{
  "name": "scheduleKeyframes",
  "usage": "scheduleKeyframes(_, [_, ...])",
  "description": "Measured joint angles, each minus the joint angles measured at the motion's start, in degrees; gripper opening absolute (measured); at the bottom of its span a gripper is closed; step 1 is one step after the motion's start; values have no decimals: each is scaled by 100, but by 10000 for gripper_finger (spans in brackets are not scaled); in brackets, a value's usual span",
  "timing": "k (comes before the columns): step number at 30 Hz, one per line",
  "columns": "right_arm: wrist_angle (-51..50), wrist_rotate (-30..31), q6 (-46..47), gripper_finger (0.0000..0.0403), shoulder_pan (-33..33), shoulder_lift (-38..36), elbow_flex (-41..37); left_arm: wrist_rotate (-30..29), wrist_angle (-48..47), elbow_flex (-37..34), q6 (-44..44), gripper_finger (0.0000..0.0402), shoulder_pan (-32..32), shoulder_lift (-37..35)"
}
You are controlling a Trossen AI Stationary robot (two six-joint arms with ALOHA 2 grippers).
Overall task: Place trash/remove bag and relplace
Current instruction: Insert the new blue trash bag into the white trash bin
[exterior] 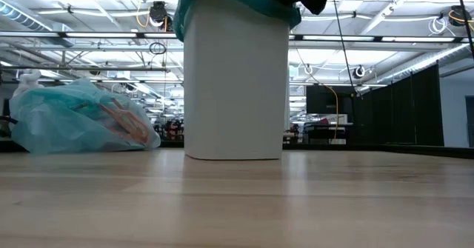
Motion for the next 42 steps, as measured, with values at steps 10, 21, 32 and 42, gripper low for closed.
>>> scheduleKeyframes(10, [13, -18, -84, 0, 292, -329, 0, -141, 412, 2, -51, 260, -328, -203])
scheduleKeyframes(21, [1746, 11, -419, 0, 507, -1369, 0, -193, 1428, 2, 634, 261, -349, -214])
scheduleKeyframes(32, [2809, 41, -862, 0, -187, -1641, 2, -922, 3043, 2, 1999, 261, 118, -216])
scheduleKeyframes(42, [2660, 1765, -581, 0, -1029, -1589, 2, -1198, 3256, 2, 2037, 261, 790, -216])
